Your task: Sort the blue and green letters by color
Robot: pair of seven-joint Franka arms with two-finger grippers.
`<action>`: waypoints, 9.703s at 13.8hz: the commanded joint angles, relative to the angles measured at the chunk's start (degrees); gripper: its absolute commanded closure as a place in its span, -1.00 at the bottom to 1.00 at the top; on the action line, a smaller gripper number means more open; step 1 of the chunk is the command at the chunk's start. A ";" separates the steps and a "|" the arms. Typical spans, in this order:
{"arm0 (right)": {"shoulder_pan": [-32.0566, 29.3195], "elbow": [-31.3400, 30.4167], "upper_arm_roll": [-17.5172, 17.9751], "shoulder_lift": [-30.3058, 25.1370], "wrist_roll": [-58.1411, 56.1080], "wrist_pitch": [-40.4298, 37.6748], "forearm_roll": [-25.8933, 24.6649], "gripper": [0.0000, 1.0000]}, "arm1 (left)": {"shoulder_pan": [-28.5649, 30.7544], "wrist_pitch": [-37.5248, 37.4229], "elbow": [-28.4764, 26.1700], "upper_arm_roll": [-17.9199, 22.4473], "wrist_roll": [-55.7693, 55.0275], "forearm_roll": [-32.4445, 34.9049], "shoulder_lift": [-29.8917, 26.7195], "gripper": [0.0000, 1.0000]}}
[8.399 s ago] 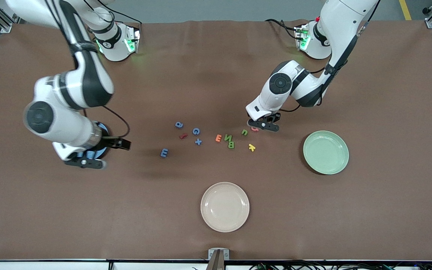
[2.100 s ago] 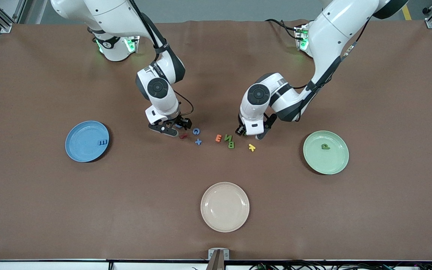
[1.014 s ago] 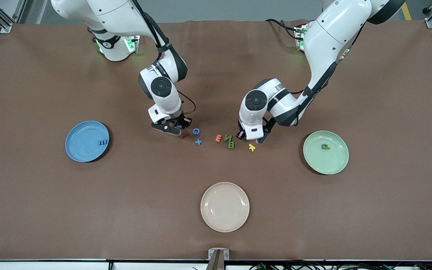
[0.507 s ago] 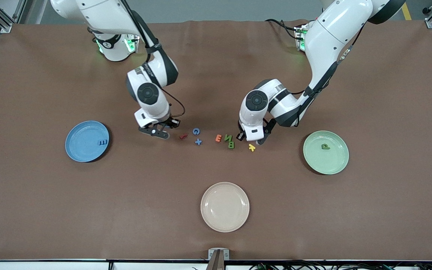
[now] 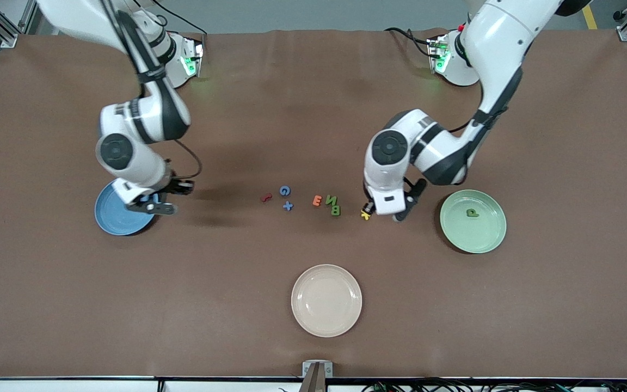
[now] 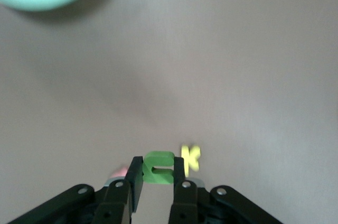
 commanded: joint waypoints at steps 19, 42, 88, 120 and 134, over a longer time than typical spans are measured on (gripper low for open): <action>-9.35 -2.29 1.75 -4.29 -11.45 -2.01 2.72 -1.00 | 26.04 3.20 -10.97 -0.68 40.96 0.74 -2.64 0.78; 30.49 21.61 1.58 21.80 48.36 7.92 2.28 -0.92 | 2.50 3.55 -3.79 -7.09 34.20 7.15 1.64 -0.73; -1.04 1.25 -0.35 -3.67 -2.22 -7.31 -5.81 0.99 | 3.86 7.51 3.63 -6.29 33.66 14.10 4.32 1.00; 22.22 21.42 0.17 18.19 38.24 4.05 4.30 -0.89 | 37.38 6.64 -13.19 -18.15 47.14 14.10 -0.09 -1.00; 28.82 27.59 0.17 26.03 55.04 8.27 4.48 -0.41 | 16.55 6.46 0.89 -19.13 11.35 10.15 8.26 -1.00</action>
